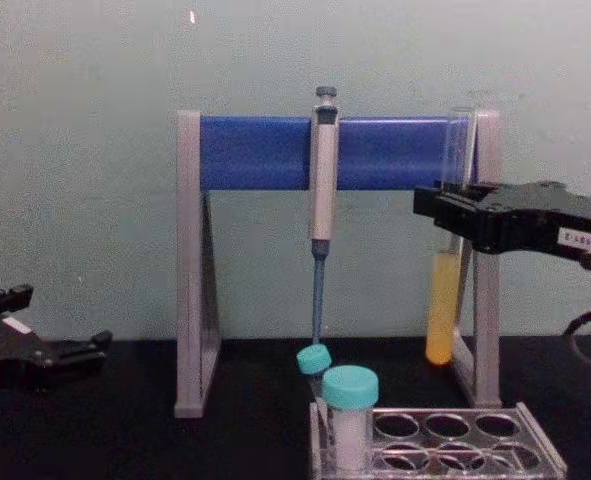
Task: Pick up the test tube from the test tube rack, shake it, then place it back into the test tube rack.
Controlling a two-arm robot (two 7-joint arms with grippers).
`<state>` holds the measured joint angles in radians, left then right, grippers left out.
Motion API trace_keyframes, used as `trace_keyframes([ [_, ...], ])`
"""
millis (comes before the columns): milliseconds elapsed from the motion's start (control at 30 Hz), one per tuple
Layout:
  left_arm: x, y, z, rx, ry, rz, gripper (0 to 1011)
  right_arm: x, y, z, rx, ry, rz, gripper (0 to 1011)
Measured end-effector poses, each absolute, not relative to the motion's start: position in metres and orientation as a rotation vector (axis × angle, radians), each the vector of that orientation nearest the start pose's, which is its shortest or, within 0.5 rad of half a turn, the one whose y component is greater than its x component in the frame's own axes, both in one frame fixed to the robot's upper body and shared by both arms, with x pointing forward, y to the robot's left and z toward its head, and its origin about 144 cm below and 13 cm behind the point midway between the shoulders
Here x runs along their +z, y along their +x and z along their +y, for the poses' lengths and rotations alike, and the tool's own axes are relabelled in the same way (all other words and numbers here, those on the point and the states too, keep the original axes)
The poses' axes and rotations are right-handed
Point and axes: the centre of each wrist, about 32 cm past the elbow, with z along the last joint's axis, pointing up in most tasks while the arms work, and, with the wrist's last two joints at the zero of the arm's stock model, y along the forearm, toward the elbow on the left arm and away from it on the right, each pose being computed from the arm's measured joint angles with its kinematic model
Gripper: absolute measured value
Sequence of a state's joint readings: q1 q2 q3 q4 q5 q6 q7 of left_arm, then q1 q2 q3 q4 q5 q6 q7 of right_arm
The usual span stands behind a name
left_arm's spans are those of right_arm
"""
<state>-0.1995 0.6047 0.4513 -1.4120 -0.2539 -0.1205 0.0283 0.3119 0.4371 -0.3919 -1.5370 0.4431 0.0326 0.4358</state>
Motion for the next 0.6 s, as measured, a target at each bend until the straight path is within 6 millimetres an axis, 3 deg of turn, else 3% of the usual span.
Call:
trace_keyframes([
  [400, 1.14, 0.489, 0.31, 1.248, 0.304, -0.285, 1010, 1.22, 0.515, -0.256, -0.841, -0.025, -0.118, 232],
  [600, 1.14, 0.489, 0.31, 1.248, 0.304, -0.285, 1009, 1.223, 0.498, -0.266, -0.851, -0.059, -0.122, 232],
])
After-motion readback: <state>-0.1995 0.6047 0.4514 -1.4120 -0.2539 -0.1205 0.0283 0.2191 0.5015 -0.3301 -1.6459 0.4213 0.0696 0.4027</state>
